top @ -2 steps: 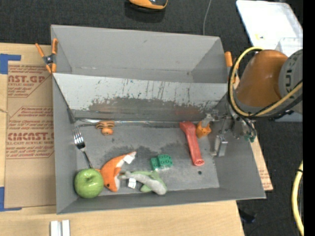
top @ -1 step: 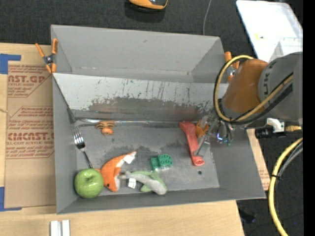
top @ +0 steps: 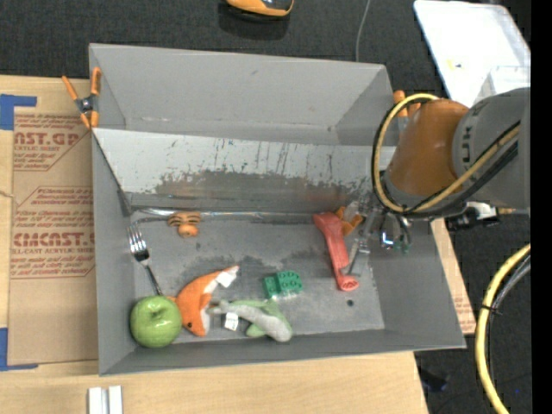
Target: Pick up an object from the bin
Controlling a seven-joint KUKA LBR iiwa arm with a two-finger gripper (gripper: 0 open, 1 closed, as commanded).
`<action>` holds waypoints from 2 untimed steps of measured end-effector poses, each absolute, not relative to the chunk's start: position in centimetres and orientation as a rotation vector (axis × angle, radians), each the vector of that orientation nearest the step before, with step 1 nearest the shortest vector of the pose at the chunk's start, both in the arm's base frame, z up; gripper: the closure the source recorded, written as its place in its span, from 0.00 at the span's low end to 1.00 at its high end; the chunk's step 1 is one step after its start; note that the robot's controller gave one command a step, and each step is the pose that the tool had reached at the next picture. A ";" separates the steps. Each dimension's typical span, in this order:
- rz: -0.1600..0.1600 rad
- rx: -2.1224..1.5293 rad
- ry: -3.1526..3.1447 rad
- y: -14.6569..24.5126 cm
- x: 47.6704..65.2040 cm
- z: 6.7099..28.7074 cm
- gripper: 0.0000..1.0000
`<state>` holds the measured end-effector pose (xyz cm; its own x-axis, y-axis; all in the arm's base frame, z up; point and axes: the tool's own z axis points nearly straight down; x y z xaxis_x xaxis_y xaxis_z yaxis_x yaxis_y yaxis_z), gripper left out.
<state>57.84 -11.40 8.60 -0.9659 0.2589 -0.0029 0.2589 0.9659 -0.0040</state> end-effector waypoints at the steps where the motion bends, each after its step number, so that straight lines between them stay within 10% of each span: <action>1: 0.000 0.430 3.104 -9.8 57.8 9.3 0.00; 2: -0.007 0.621 3.064 -9.6 58.0 7.4 0.00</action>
Offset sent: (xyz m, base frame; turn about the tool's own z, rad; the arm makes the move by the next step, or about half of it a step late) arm -0.0006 0.0187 -0.0160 0.1390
